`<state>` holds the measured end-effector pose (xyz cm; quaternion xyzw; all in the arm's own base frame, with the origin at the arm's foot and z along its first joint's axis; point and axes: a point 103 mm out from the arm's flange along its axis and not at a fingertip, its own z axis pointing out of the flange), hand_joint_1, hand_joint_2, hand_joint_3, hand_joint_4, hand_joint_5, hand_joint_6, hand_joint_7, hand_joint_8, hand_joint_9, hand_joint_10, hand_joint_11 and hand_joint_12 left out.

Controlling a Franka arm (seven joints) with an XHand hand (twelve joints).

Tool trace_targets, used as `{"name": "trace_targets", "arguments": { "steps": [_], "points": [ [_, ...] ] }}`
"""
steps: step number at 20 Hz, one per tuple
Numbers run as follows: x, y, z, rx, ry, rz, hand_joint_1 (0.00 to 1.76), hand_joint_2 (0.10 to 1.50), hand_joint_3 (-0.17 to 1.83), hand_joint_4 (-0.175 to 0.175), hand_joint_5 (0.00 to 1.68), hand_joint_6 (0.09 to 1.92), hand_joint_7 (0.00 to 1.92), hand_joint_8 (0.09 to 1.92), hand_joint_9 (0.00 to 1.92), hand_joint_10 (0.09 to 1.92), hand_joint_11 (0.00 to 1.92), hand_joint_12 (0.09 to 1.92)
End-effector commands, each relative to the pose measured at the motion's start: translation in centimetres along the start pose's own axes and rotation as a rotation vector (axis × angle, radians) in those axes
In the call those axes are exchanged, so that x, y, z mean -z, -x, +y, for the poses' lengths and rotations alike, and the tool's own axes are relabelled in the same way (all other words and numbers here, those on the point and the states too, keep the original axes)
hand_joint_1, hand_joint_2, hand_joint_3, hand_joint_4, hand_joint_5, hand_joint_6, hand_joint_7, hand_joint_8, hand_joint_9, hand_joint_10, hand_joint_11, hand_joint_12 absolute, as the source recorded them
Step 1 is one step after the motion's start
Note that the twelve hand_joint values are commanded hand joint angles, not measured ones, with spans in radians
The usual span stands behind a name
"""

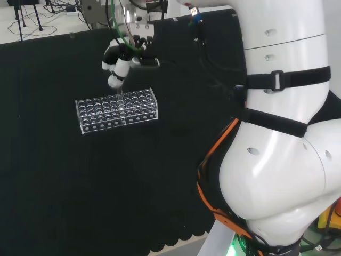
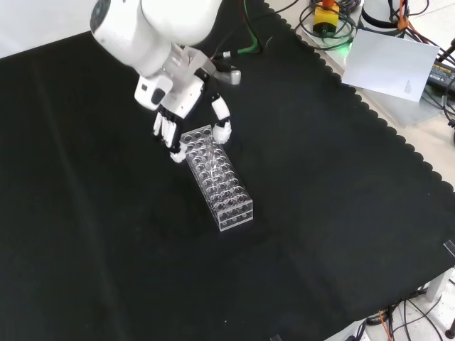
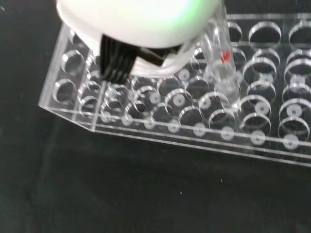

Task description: Put the test tube back in the rack.

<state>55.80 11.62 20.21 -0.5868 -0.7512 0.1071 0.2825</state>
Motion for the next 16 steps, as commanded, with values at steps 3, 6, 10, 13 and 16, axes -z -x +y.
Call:
{"name": "trace_targets", "arguments": {
  "steps": [3, 6, 10, 13, 16],
  "points": [
    [5.0, -1.2, -3.9, 0.039, 0.125, 0.005, 1.11, 0.44, 0.67, -0.029, 0.39, 0.71, 0.48, 1.01, 0.56, 1.00, 0.28, 1.53],
    [6.9, -1.4, -6.0, 0.045, 0.200, -0.003, 1.10, 0.45, 0.67, -0.029, 0.39, 0.71, 0.48, 1.01, 0.55, 0.99, 0.28, 1.53],
    [10.3, -1.2, -9.1, 0.043, 0.322, -0.004, 1.06, 0.48, 0.68, -0.038, 0.41, 0.70, 0.48, 1.01, 0.55, 0.99, 0.28, 1.53],
    [13.0, -1.2, -11.6, 0.053, 0.412, -0.037, 0.97, 0.53, 0.70, -0.062, 0.41, 0.70, 0.48, 1.01, 0.54, 0.99, 0.28, 1.53],
    [15.0, -1.3, -14.3, 0.050, 0.481, -0.073, 0.91, 0.58, 0.71, -0.080, 0.41, 0.70, 0.48, 1.01, 0.54, 0.99, 0.28, 1.53]
  ]
}}
